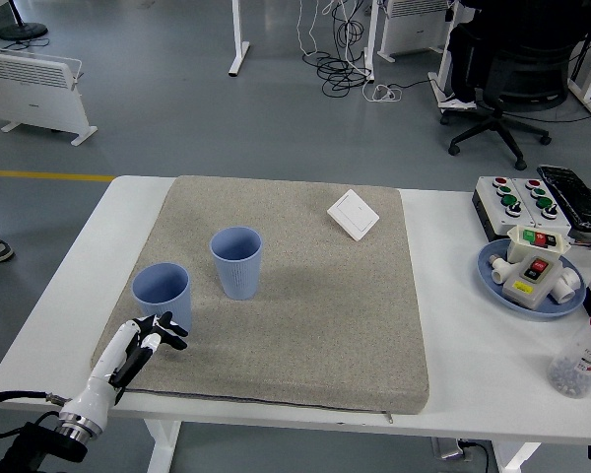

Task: Push cup pick cup insert cup

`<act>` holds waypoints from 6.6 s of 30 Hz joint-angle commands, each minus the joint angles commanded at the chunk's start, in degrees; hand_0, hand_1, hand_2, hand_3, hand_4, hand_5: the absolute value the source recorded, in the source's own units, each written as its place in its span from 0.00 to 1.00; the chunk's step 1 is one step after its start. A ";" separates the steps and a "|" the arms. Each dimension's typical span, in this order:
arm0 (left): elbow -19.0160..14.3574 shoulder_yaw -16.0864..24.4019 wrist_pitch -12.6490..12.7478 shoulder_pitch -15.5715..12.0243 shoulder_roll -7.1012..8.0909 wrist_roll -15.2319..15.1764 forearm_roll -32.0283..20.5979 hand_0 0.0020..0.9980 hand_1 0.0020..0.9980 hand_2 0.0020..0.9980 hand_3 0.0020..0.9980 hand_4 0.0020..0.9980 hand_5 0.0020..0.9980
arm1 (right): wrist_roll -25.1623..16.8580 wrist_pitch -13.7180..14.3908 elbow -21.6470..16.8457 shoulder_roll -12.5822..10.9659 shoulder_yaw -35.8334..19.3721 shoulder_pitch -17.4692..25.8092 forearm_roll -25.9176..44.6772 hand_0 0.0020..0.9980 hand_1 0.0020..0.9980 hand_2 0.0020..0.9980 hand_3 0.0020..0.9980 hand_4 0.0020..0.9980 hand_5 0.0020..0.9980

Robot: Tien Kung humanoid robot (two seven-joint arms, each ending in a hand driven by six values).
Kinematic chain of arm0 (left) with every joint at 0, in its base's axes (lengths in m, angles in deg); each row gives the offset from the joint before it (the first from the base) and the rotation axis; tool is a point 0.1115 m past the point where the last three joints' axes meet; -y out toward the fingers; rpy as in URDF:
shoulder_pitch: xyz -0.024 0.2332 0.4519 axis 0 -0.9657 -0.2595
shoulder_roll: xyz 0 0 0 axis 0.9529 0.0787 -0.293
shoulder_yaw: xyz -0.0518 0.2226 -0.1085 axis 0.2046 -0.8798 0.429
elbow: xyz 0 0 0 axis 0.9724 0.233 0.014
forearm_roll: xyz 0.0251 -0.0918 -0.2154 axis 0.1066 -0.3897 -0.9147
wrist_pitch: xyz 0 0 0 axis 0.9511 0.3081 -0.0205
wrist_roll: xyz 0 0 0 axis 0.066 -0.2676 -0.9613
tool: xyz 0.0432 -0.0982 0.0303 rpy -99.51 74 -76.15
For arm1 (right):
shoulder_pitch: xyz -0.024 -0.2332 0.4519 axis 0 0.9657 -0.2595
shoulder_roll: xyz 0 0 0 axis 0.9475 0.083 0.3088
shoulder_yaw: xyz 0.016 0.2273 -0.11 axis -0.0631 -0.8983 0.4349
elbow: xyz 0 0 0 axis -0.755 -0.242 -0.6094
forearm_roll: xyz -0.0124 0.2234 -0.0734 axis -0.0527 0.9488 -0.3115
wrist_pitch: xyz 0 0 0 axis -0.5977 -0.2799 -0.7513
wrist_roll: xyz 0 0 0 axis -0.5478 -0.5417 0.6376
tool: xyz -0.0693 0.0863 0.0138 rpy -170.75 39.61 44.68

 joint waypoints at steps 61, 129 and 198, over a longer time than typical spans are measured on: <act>15.27 -3.07 -0.54 13.91 0.84 -0.56 1.17 0.64 0.48 0.45 0.46 0.63 1.00 | -0.01 -0.17 0.00 0.21 1.56 0.28 -0.16 0.69 0.60 0.61 0.55 0.11 0.44; 6.46 -13.57 5.43 25.85 8.70 -9.03 -0.84 0.43 0.43 0.43 0.43 0.68 1.00 | -0.65 -0.16 0.00 0.46 4.38 0.47 1.89 0.69 0.60 0.61 0.54 0.10 0.44; 27.21 -37.89 -20.16 57.84 6.09 13.83 40.51 0.45 0.51 0.50 0.46 0.31 0.00 | -0.24 -0.75 0.00 -0.37 6.91 1.64 3.47 0.69 0.60 0.61 0.54 0.10 0.44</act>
